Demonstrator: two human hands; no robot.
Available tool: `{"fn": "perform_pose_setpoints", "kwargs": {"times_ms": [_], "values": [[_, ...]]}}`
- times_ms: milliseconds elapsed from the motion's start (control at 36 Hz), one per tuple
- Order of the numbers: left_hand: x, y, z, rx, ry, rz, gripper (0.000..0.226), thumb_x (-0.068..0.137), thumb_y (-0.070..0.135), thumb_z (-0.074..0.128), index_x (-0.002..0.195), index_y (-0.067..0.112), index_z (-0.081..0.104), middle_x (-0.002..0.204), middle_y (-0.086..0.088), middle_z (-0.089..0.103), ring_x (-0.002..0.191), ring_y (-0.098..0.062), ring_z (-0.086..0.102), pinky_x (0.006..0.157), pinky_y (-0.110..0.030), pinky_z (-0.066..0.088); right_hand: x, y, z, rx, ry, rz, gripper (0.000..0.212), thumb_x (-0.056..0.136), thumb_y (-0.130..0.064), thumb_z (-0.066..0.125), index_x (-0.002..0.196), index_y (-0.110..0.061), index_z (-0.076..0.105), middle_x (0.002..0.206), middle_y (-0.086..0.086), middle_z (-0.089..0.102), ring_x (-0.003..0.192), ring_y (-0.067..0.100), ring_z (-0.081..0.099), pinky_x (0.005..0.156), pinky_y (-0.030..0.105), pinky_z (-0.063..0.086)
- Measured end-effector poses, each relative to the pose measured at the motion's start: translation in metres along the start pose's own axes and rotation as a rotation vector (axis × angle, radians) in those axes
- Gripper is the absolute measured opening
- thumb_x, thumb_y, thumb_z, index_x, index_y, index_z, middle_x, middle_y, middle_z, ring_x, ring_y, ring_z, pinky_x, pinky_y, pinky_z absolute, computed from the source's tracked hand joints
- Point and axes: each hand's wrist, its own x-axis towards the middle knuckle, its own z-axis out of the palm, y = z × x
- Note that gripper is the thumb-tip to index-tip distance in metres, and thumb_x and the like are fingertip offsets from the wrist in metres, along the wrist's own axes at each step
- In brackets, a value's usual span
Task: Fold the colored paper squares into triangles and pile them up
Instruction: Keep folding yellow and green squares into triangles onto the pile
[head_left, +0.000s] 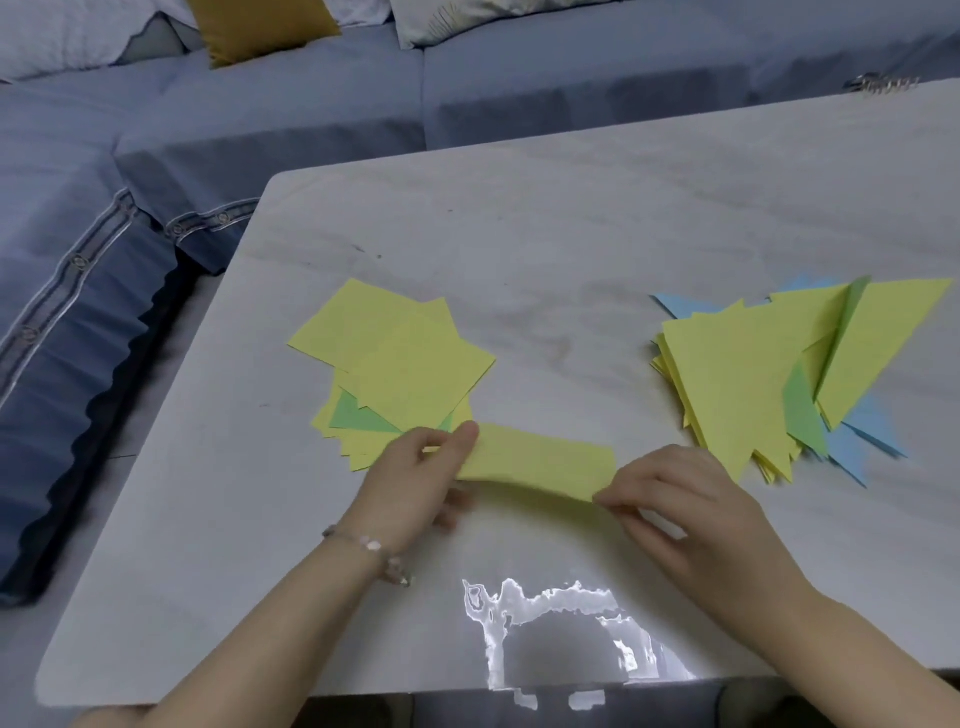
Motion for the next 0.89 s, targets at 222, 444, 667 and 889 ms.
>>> {"fn": "perform_pose_setpoints", "kwargs": {"times_ms": [222, 444, 667, 889], "values": [[0.020, 0.009, 0.013, -0.120, -0.187, -0.127, 0.025, 0.078, 0.010, 0.070, 0.102, 0.013, 0.062, 0.087, 0.002, 0.066, 0.068, -0.009, 0.065, 0.064, -0.020, 0.054, -0.005, -0.007, -0.008, 0.114, -0.256, -0.091, 0.016, 0.097, -0.033, 0.043, 0.102, -0.030, 0.059, 0.094, -0.016, 0.053, 0.084, 0.003, 0.053, 0.080, 0.015, 0.041], [0.008, 0.010, 0.032, 0.154, -0.233, 0.334, 0.036, 0.078, -0.004, 0.057, 0.071, 0.031, 0.061, 0.064, 0.018, 0.058, 0.055, 0.007, 0.049, 0.060, -0.011, 0.040, 0.008, -0.012, -0.010, 0.489, 0.047, 0.589, 0.028, 0.069, -0.014, 0.077, 0.077, -0.040, 0.072, 0.074, -0.016, 0.069, 0.075, 0.001, 0.064, 0.073, 0.009, 0.044], [-0.006, 0.007, 0.035, 0.288, -0.308, 0.418, 0.036, 0.083, 0.004, 0.055, 0.071, 0.038, 0.057, 0.066, 0.016, 0.056, 0.058, 0.000, 0.045, 0.058, -0.011, 0.036, 0.023, -0.007, -0.003, 0.582, 0.036, 0.843, 0.036, 0.070, -0.002, 0.075, 0.057, -0.035, 0.071, 0.105, -0.009, 0.063, 0.096, -0.002, 0.060, 0.082, 0.011, 0.045], [-0.008, 0.013, 0.034, 0.271, -0.308, 0.383, 0.023, 0.081, 0.010, 0.059, 0.074, 0.032, 0.058, 0.060, 0.019, 0.055, 0.048, 0.003, 0.044, 0.051, -0.009, 0.034, 0.030, -0.014, -0.005, 0.681, 0.063, 0.841, 0.027, 0.071, 0.005, 0.072, 0.061, -0.019, 0.068, 0.060, -0.013, 0.067, 0.060, -0.004, 0.059, 0.060, 0.006, 0.041]]}}
